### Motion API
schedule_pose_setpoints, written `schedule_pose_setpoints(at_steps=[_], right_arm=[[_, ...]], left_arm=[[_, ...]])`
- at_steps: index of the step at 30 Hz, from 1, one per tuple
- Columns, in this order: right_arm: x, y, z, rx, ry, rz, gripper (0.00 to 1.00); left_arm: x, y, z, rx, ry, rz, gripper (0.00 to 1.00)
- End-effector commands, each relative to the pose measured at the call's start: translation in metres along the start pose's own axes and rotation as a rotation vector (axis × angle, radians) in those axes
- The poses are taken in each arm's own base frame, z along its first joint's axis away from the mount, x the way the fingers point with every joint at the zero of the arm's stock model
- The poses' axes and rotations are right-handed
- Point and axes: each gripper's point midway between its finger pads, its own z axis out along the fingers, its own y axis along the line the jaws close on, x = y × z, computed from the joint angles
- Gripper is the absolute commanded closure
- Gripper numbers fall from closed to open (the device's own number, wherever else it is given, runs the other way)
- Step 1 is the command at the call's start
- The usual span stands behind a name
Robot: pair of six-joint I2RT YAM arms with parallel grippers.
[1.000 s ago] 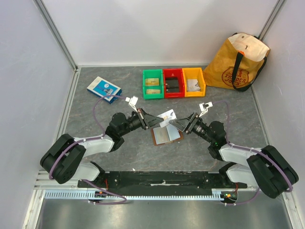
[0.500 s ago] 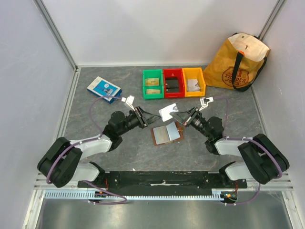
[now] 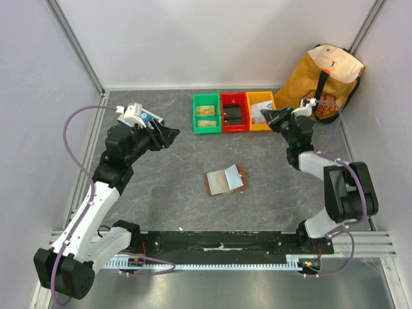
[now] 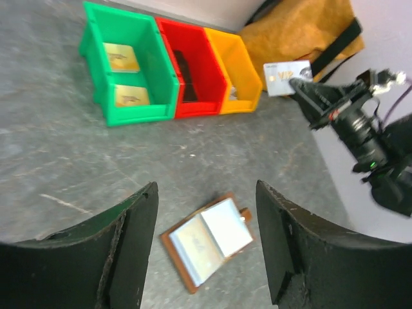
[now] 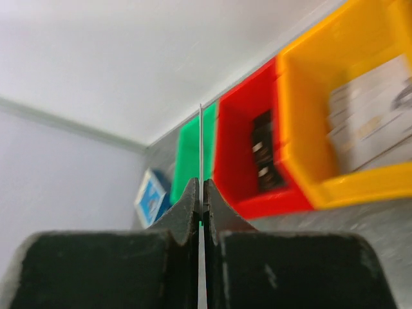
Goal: Take the credit cards out of the card holder
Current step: Place the credit card in the storage box.
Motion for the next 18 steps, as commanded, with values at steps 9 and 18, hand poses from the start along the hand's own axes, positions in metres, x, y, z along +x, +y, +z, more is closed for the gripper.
schedule_pose_setpoints(at_steps=[9,18], right_arm=[[-0.028,-0.106,0.083,0.459,0.012,-0.182,1.00],[0.000,-0.138,0.088,0.534,0.106,-0.183,1.00]], left_arm=[[0.004,0.050,-0.033,-0.250,0.034,0.270,0.32],[0.008,0.049,-0.035,-0.239,0.035,0.263,0.32]])
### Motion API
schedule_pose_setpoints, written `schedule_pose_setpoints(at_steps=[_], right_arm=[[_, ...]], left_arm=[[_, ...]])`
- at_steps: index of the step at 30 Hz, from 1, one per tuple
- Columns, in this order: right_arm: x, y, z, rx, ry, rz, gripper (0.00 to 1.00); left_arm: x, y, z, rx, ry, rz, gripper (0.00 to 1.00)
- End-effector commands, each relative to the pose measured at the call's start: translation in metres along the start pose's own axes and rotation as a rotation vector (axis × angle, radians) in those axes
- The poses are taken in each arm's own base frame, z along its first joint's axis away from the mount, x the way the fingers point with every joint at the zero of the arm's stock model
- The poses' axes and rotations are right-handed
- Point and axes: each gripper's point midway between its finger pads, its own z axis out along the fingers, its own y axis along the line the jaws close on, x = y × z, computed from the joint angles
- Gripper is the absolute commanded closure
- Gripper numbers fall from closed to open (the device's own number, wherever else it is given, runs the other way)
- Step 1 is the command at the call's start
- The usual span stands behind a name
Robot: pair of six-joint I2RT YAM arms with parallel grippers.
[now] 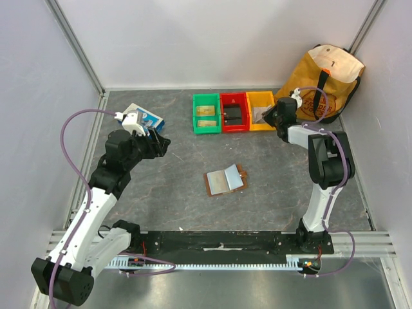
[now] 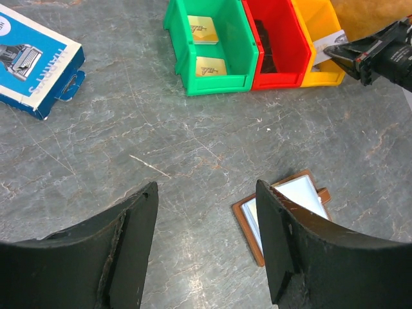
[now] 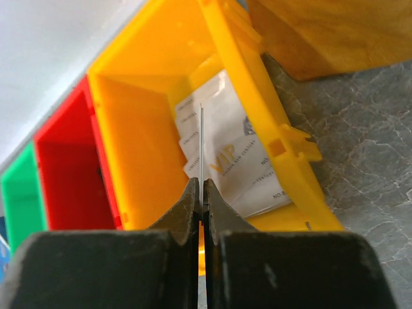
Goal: Take the credit cards out of the card holder
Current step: Place the credit card in the storage box.
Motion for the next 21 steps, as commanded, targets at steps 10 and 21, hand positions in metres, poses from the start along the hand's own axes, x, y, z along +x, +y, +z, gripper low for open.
schedule_pose_setpoints(at_steps=[10,21], right_arm=[[0.020,0.017,0.014,-0.040,0.121,0.002,1.00],[0.013,0.000,-0.007,0.066,0.121,-0.043,0.71]], left_arm=[[0.000,0.001,-0.003,0.011,-0.022,0.039,0.32],[0.004,-0.001,-0.001,0.025,-0.010,0.027,0.32]])
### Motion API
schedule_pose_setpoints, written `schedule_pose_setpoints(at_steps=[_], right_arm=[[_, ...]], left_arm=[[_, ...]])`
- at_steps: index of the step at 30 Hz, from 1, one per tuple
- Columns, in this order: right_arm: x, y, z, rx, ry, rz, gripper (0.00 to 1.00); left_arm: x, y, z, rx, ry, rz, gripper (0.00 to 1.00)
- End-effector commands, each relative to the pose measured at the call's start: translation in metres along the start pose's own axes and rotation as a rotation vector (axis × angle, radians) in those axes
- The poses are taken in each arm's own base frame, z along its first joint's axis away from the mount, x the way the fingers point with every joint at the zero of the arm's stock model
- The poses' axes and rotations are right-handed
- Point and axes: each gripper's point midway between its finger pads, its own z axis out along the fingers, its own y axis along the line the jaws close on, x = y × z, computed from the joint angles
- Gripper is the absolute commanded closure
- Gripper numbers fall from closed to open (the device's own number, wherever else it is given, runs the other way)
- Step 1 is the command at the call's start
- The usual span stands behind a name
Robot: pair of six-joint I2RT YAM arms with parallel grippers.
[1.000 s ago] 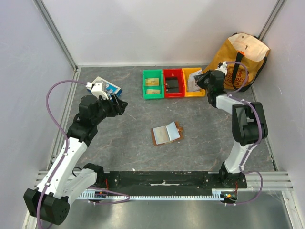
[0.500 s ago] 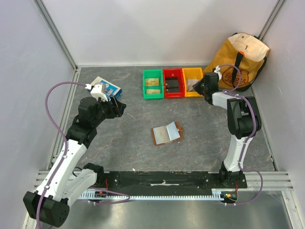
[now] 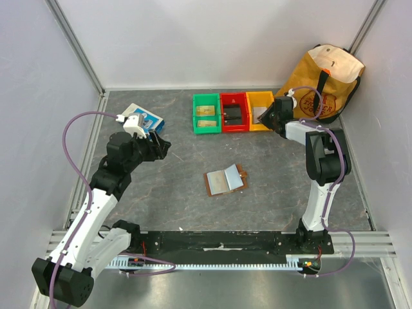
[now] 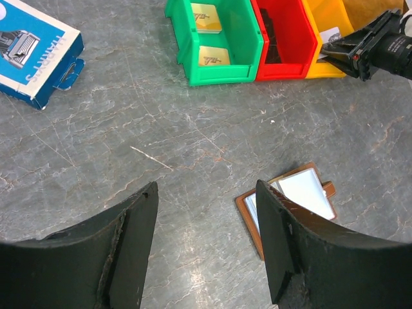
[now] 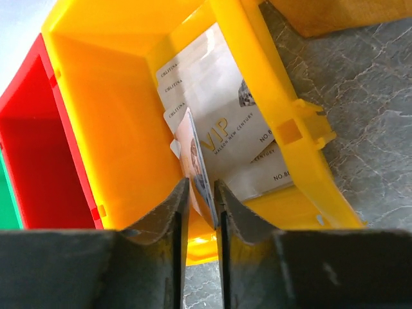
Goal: Take the credit cards out of the card holder
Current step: Place the credit card in the storage box, then remove the credit card from the card holder.
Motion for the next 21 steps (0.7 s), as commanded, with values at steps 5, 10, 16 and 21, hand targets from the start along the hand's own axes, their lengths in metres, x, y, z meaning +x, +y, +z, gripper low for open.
schedule_pose_setpoints(at_steps=[5,10,16,21], right_arm=[[-0.023,0.009,-0.049,0.016,-0.061,-0.073,0.58],[-0.012,0.006,-0.089,0.006,-0.060,-0.150,0.50],[0.017,0.027,-0.142,-0.084,-0.055,-0.336,0.38],[0.075,0.062,-0.183,-0.232,0.008,-0.582,0.28]], left_arm=[[-0.003,-0.007,0.001,0.043,-0.011,0.016,0.32],[0.005,-0.008,0.006,0.055,0.026,0.004,0.32],[0.020,-0.010,0.012,0.075,0.088,-0.030,0.31],[0.045,-0.019,0.016,0.130,0.175,-0.119,0.31]])
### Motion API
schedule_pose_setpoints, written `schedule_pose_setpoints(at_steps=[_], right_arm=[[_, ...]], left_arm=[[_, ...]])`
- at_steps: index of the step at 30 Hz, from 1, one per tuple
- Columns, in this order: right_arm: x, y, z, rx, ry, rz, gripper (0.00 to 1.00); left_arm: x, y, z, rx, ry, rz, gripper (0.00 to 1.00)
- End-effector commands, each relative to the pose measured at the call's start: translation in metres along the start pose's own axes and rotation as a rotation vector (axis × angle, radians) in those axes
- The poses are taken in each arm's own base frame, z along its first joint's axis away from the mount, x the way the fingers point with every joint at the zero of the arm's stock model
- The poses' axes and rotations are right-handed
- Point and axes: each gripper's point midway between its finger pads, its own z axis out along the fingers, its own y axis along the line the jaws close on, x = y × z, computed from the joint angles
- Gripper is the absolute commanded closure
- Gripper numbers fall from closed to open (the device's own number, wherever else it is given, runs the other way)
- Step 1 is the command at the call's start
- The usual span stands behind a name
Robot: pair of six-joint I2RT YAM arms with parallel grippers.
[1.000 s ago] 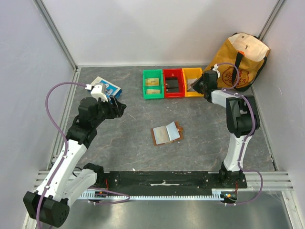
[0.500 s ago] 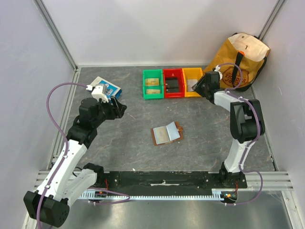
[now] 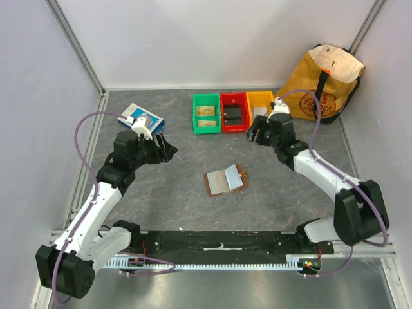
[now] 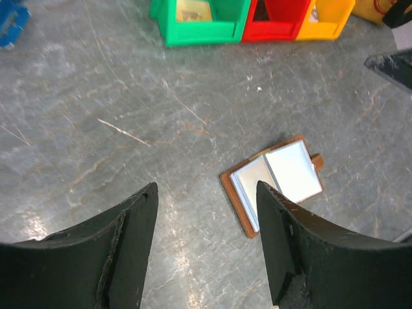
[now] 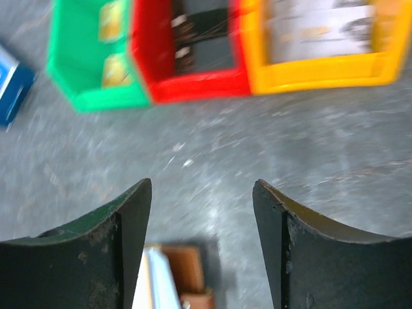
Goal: Take the credit cards out of the card holder
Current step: Remove the credit card from the card holder.
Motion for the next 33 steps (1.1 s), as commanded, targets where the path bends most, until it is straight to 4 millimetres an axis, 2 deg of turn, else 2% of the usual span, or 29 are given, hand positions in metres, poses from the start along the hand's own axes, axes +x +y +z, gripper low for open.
schedule_pose_setpoints(at_steps=[1,3,7,10,13,16,24,30,33], right_arm=[[0.038,0.049,-0.033,-0.153,0.044,-0.257,0.28],[0.068,0.071,-0.043,-0.249,0.097,-0.328,0.28],[0.116,0.100,-0.060,-0.339,0.174,-0.435,0.27],[0.150,0.113,-0.065,-0.350,0.216,-0.524,0.26],[0.177,0.114,-0.063,-0.333,0.270,-0.547,0.26],[0.196,0.106,-0.057,-0.309,0.325,-0.507,0.27],[0.220,0.103,-0.046,-0.312,0.384,-0.490,0.28],[0.239,0.099,-0.048,-0.323,0.434,-0.517,0.27],[0.246,0.102,-0.050,-0.306,0.439,-0.563,0.17]], left_arm=[[0.026,-0.013,0.007,0.086,0.083,-0.100,0.31],[0.043,-0.014,0.009,0.102,0.128,-0.134,0.31],[0.067,-0.019,0.011,0.119,0.177,-0.180,0.31],[0.082,-0.022,0.012,0.127,0.199,-0.204,0.32],[0.098,-0.024,0.014,0.131,0.232,-0.227,0.32],[0.104,-0.036,0.016,0.158,0.251,-0.229,0.34],[0.119,-0.068,0.037,0.178,0.312,-0.174,0.37],[0.130,-0.075,0.047,0.166,0.341,-0.155,0.37],[0.137,-0.071,0.050,0.142,0.353,-0.151,0.37]])
